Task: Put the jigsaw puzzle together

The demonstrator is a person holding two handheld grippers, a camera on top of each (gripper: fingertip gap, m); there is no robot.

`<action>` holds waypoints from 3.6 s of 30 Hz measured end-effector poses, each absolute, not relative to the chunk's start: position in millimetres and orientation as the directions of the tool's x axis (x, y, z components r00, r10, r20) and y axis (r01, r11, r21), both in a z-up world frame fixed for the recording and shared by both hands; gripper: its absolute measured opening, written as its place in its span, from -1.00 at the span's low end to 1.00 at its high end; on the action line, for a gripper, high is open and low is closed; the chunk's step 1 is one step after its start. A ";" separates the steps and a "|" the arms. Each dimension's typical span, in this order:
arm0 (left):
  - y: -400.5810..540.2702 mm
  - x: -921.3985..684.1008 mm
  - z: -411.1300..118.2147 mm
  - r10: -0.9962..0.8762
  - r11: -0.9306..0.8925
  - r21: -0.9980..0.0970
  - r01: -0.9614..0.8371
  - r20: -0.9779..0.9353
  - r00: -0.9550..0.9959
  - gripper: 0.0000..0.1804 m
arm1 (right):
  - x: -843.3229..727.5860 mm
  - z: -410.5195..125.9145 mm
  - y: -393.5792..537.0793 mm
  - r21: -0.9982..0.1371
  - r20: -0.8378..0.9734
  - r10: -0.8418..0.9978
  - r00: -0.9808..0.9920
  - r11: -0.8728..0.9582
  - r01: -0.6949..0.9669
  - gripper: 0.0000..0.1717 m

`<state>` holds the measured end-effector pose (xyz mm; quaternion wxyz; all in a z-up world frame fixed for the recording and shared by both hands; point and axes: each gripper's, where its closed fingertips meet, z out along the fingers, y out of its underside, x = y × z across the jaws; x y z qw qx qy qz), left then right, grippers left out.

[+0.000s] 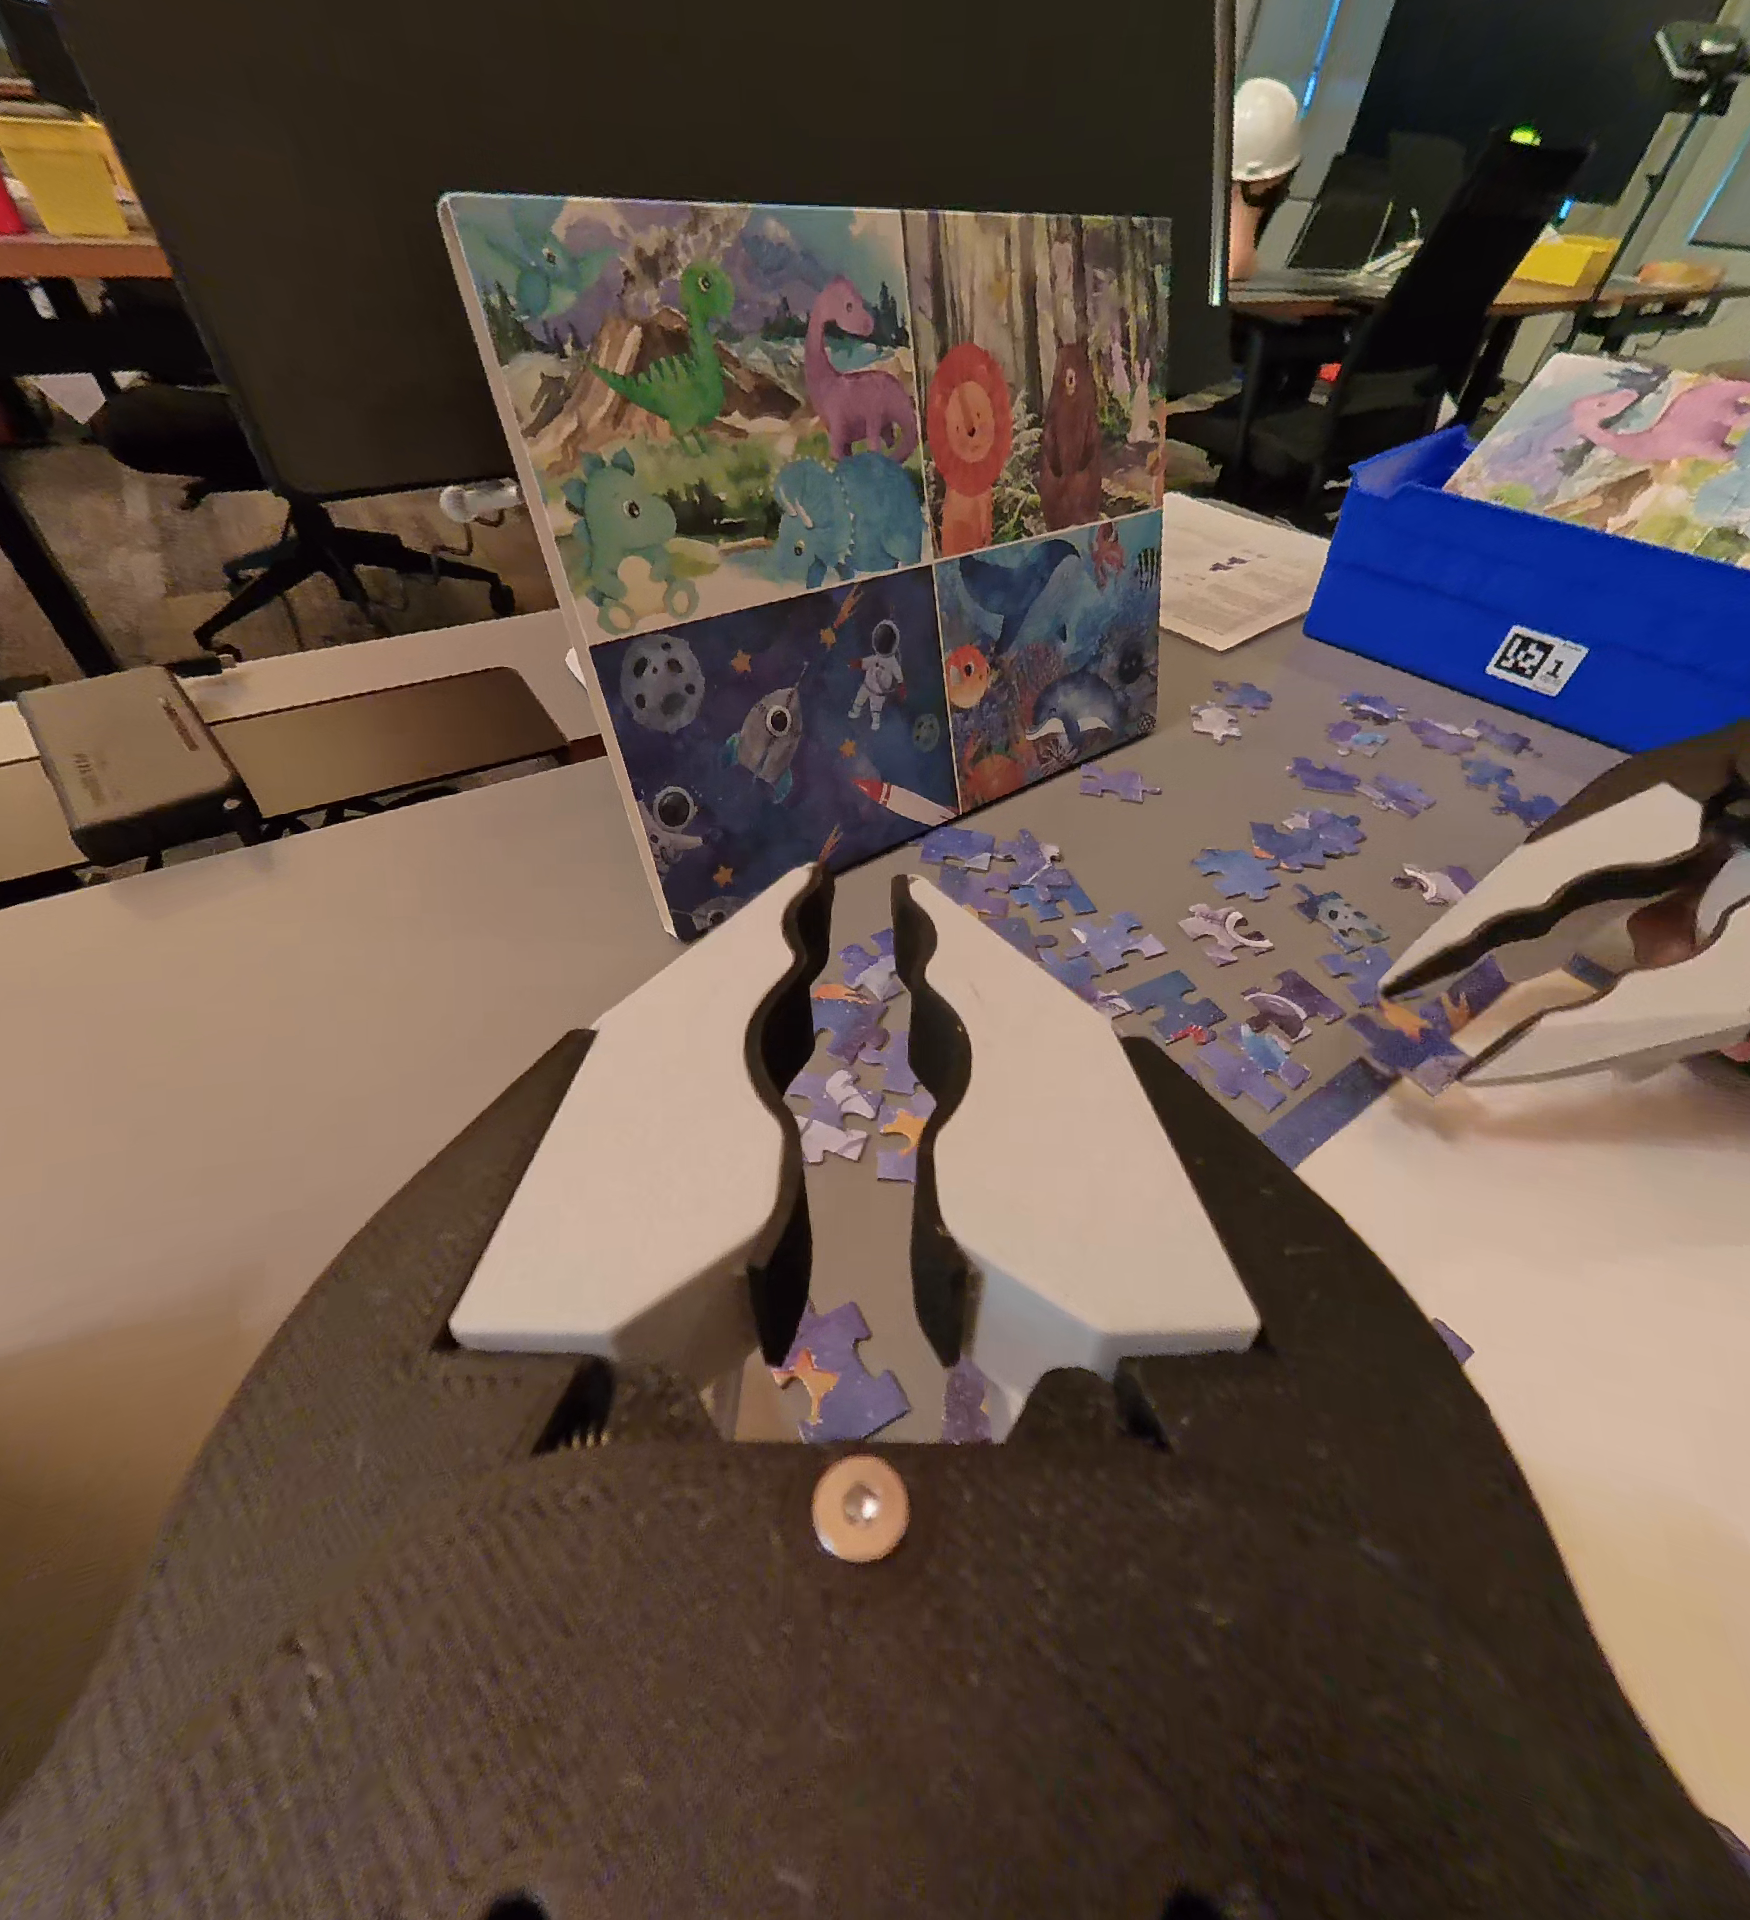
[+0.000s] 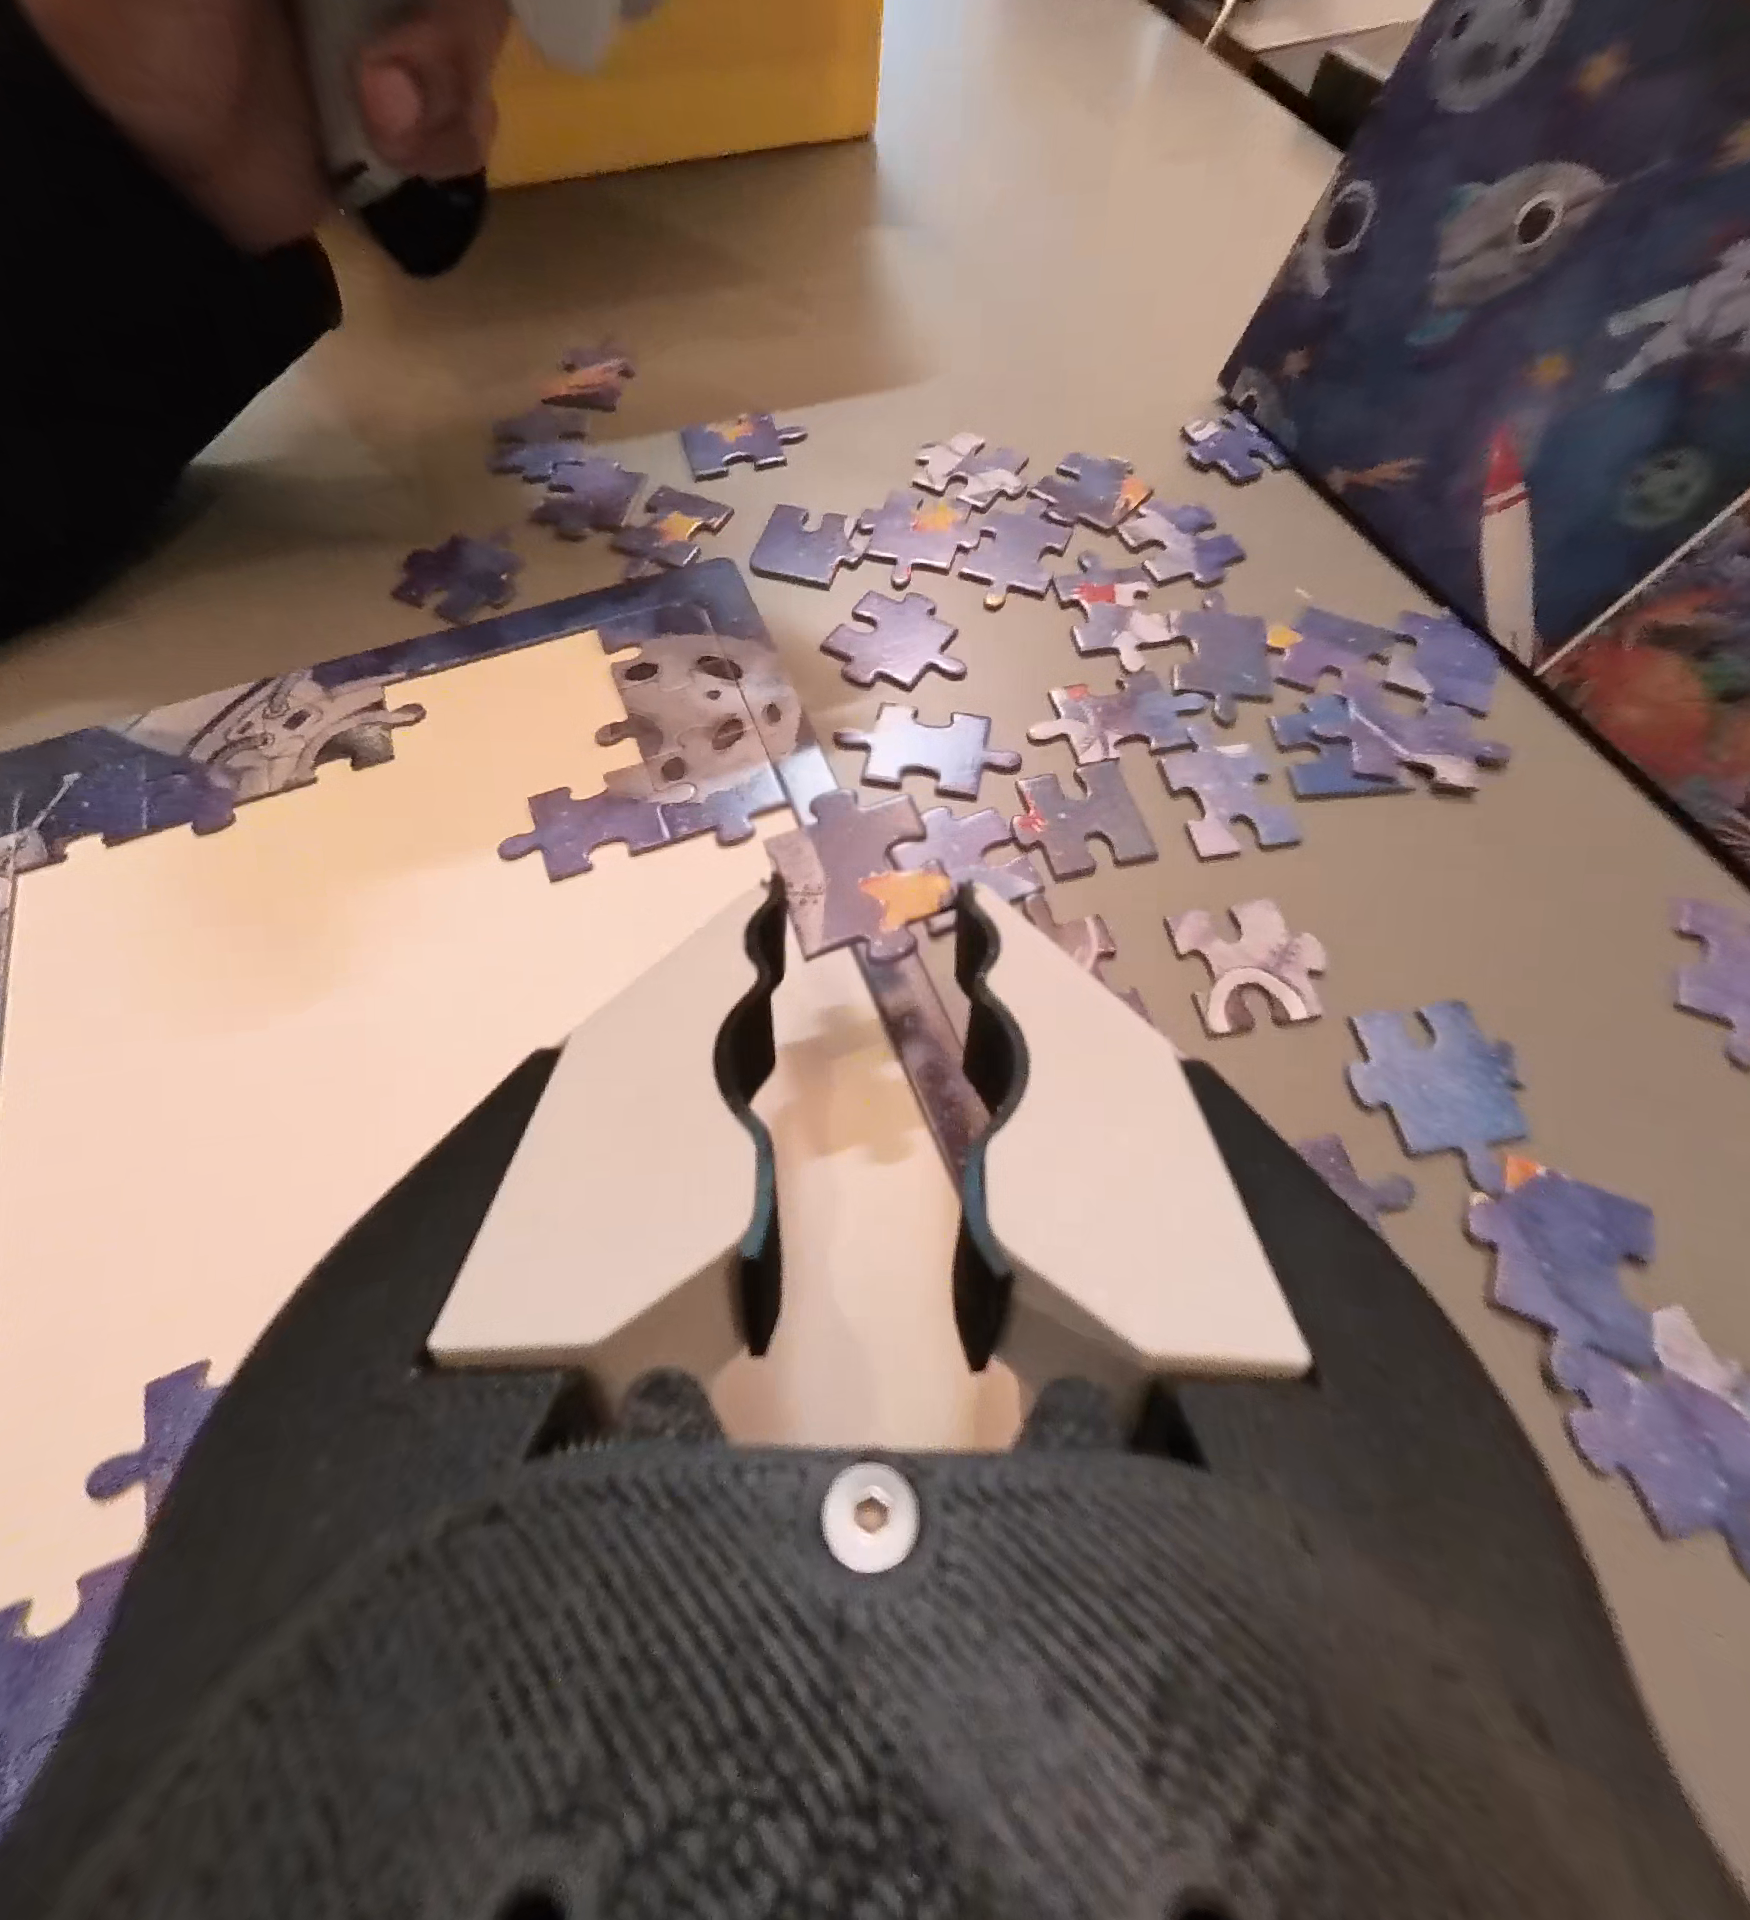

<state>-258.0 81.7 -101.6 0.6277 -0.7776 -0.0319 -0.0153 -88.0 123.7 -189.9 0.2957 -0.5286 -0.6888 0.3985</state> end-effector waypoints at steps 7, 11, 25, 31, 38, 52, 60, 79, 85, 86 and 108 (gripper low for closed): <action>85.8 -254.7 -111.1 0.035 -0.259 -0.966 0.024 0.016 0.999 -0.90 | -88.7 -199.6 121.9 -0.838 0.043 0.960 -0.275 0.185 0.514 -0.64; 89.1 -250.2 -116.9 0.026 -0.291 -0.957 -0.006 -0.014 1.000 -0.90 | -87.5 -198.0 120.0 -0.845 0.031 0.959 -0.282 0.175 0.505 -0.64; 102.4 -168.7 -117.7 -0.334 -0.355 -0.916 0.185 0.310 0.890 -0.81 | -94.0 -181.2 99.0 -0.868 0.149 0.930 -0.336 0.286 0.406 -0.64; 109.1 -137.7 -135.3 -0.375 -0.488 -0.837 0.246 0.455 0.808 -0.72 | -94.4 -163.6 96.7 -0.882 0.237 0.918 -0.318 0.340 0.326 -0.64; 107.2 -123.4 -153.3 -0.384 -0.586 -0.782 0.214 0.500 0.777 -0.66 | -92.2 -159.9 102.7 -0.871 0.282 0.914 -0.291 0.371 0.322 -0.64; 109.0 -129.8 -186.6 -0.328 -0.658 -0.751 0.058 0.355 0.875 -0.83 | -29.3 -207.0 142.3 -0.793 0.063 0.961 -0.270 0.212 0.571 -0.64; 113.9 -153.3 -182.5 -0.246 -0.621 -0.775 0.117 0.334 0.910 -0.83 | -32.5 -209.8 137.4 -0.783 0.062 0.958 -0.279 0.220 0.581 -0.64; 117.5 -169.2 -162.9 -0.201 -0.521 -0.844 0.131 0.270 0.942 -0.81 | -43.2 -178.8 141.8 -0.868 0.124 0.969 -0.215 0.211 0.449 -0.64; 117.8 -169.8 -169.5 -0.193 -0.540 -0.838 0.075 0.210 0.958 -0.81 | -49.0 -173.0 139.9 -0.881 0.141 0.971 -0.192 0.211 0.424 -0.64; 117.9 -169.4 -170.2 -0.194 -0.543 -0.837 0.069 0.205 0.959 -0.81 | -49.4 -172.9 139.5 -0.882 0.140 0.971 -0.192 0.210 0.421 -0.64; 118.3 -190.6 -177.8 -0.103 -0.561 -0.827 -0.039 0.023 0.994 -0.83 | -58.6 -175.9 135.9 -0.893 0.129 0.976 -0.177 0.192 0.408 -0.64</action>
